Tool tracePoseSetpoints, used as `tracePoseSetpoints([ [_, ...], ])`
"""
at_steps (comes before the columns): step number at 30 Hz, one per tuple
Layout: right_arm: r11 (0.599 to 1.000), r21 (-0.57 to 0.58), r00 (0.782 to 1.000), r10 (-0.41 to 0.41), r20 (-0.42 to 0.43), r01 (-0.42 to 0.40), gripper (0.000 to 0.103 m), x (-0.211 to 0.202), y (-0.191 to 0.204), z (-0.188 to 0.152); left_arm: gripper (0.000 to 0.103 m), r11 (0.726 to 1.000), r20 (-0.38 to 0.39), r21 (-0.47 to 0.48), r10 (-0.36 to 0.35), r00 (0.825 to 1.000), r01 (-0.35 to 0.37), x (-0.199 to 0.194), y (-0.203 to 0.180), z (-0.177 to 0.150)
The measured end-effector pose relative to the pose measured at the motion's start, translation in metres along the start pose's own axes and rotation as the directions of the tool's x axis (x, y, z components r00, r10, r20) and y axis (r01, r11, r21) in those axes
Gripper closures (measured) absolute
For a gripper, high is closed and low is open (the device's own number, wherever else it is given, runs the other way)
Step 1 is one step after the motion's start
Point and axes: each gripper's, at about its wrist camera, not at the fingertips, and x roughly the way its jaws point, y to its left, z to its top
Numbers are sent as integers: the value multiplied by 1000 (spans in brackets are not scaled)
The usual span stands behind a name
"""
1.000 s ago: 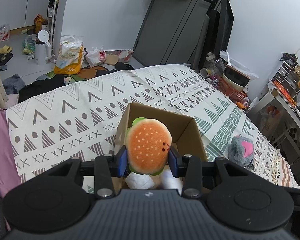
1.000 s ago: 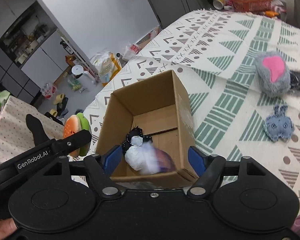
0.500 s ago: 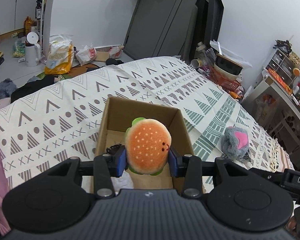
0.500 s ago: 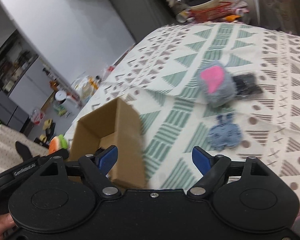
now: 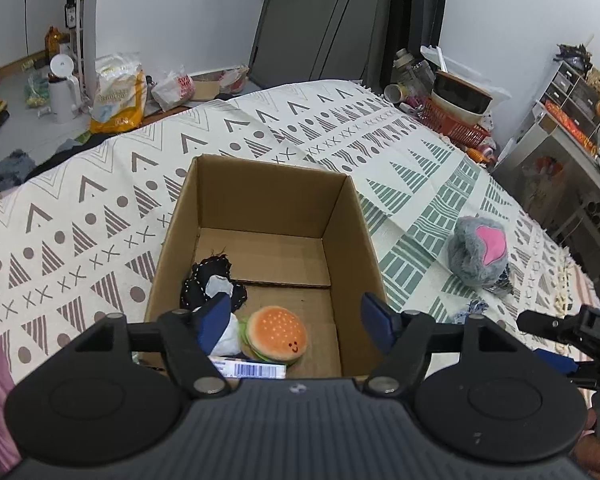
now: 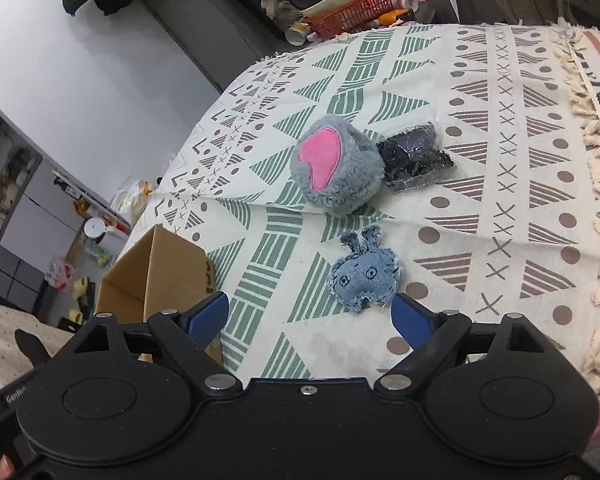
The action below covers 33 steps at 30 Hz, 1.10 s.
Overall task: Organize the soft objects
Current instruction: 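Carry both items over the box, release the tissue pack then the burger plush, then grasp the blue denim bunny plush with the left tool while the right tool grasps the black bag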
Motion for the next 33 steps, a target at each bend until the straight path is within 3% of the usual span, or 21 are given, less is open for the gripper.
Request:
tracePoseSetpoints([
  [7, 998, 60, 1000, -4, 24, 2, 14, 8, -17, 6, 33, 1000, 31, 26, 4, 1000, -5, -4, -28, 4],
  [17, 993, 114, 997, 24, 75, -32, 15, 1, -42, 23, 33, 996, 30, 82, -44, 999, 41, 8, -84, 5],
  [25, 984, 171, 994, 25, 105, -42, 16, 5, -72, 40, 33, 992, -6, 105, -72, 997, 73, 31, -124, 1],
  [29, 985, 171, 989, 1, 145, -26, 21, 6, -82, 46, 33, 990, -31, 116, -83, 996, 86, 47, -140, -4],
  [33, 981, 188, 989, 28, 144, -55, 26, 14, -92, 50, 33, 987, -59, 122, -99, 993, 106, 65, -155, -9],
])
